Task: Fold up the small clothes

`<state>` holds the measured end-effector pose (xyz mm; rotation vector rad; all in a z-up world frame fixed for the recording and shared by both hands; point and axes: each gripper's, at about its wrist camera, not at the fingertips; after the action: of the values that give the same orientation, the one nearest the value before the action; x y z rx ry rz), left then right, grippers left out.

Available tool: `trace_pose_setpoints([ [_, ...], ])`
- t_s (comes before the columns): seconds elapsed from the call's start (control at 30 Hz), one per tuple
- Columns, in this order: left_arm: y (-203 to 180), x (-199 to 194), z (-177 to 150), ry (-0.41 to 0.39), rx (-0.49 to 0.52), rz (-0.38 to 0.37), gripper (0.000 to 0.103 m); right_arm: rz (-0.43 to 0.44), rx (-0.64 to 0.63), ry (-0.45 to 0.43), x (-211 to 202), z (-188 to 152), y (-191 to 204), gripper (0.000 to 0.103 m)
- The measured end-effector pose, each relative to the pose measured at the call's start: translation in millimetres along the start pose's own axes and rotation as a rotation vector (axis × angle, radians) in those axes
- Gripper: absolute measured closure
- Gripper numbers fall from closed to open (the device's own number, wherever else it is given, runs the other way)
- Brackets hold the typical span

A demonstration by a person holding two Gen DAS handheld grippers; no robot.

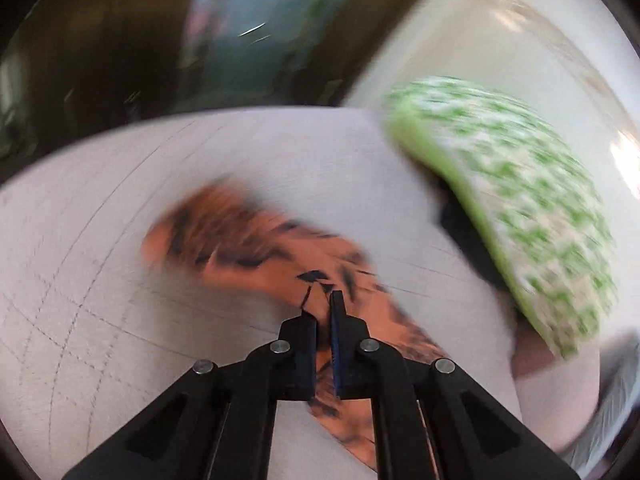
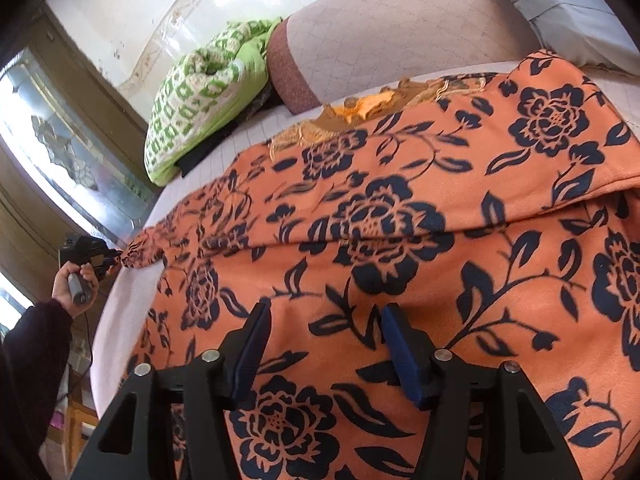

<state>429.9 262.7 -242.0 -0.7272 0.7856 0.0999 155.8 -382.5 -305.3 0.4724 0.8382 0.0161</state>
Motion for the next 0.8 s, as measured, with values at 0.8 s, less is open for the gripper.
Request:
trace_pose_setpoints([
  [0.8, -391, -49, -401, 0.535, 0.813, -0.404, 0.088, -0.114, 0.601, -0.422, -148, 62, -191, 0.042],
])
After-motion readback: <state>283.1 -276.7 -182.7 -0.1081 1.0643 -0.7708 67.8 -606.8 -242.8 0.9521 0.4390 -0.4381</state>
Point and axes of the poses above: each gripper's, at about its wrist camera, not at the fingertips, and x roughly the way its jaws point, y to its left, z to its top, and after that the axes turned 9 degrees about -z, right-handed
